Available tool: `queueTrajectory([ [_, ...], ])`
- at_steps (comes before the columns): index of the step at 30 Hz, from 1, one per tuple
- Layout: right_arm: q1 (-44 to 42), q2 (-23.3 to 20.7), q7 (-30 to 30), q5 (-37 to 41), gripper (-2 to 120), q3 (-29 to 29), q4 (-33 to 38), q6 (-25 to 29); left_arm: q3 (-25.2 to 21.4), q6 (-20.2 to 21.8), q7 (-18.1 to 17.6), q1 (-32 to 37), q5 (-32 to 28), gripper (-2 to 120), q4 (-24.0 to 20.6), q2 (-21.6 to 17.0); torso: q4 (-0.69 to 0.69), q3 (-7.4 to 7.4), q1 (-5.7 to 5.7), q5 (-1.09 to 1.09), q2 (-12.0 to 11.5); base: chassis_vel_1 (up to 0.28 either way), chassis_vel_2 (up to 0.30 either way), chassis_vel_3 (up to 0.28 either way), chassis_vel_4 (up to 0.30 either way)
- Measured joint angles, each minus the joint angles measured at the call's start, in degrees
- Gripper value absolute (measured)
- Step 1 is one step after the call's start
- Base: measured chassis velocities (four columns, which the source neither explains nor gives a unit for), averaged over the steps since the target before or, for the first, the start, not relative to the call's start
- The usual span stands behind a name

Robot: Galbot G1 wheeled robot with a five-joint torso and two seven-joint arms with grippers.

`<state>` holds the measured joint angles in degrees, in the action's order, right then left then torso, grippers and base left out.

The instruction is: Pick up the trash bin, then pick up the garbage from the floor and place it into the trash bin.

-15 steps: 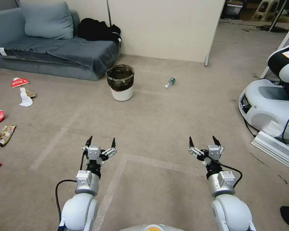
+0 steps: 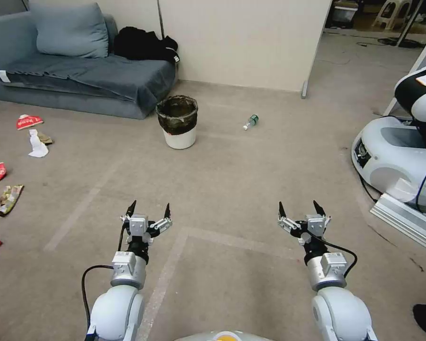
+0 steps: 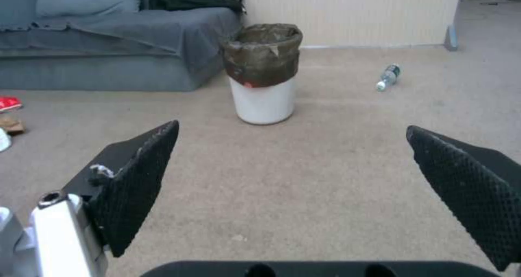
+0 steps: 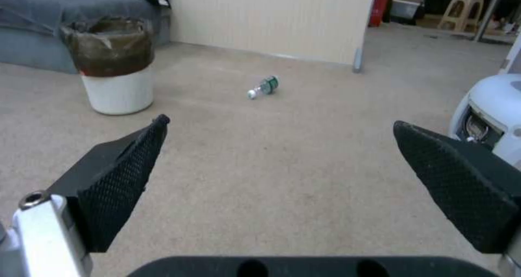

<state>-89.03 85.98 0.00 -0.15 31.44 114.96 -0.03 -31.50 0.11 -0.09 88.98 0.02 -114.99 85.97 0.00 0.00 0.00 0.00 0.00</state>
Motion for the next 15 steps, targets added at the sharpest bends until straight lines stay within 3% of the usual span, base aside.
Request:
queueTrajectory([
  [15,-12.97,5.09,0.78,-11.91,100,-5.44,22.36,-4.99,2.42,14.45,-7.85,10.92,4.17,100,-21.96,2.39,0.00,-0.01,0.00,-0.01,0.00,0.000,0.000,0.000,0.000],
])
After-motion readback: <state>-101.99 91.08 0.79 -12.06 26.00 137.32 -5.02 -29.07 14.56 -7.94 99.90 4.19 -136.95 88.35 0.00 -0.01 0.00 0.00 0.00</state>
